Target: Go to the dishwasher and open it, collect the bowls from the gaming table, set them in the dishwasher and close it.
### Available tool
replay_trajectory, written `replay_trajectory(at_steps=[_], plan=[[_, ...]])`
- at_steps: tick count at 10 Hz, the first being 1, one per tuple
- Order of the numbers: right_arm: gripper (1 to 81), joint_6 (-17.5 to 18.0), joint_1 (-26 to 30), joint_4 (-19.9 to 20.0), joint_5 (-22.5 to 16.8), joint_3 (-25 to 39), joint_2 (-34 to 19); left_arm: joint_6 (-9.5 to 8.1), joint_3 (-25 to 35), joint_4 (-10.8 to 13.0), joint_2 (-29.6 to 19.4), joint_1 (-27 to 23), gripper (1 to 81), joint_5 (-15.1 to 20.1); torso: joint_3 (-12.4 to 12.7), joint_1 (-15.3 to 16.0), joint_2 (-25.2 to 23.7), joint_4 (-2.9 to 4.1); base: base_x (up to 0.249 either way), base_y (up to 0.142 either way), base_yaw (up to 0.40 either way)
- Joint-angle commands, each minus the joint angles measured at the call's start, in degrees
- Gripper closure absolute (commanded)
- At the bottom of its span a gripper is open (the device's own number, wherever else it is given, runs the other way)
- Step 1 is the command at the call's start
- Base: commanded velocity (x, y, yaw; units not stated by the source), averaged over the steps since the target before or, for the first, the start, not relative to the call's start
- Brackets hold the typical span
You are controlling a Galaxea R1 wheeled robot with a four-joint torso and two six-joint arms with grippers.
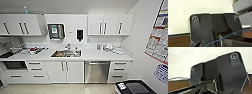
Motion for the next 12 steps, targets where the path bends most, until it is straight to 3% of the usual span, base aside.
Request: replay_trajectory(at_steps=[1, 12], plan=[[1.0, -0.07, 2.48, 0.0, -2.96, 0.7, -0.85, 0.19, 0.27, -0.13, -0.7, -2.78, 1.0, 3.02, 0.0, 0.0, 0.0, 0.0, 0.096, 0.0, 0.0], [1.0, -0.16, 2.57, 0.0, -3.22, 0.7, -0.85, 0.19, 0.27, -0.21, -0.62, -2.78, 1.0, 3.02, 0.0, 0.0, 0.0, 0.0, 0.114, 0.0, 0.0]])
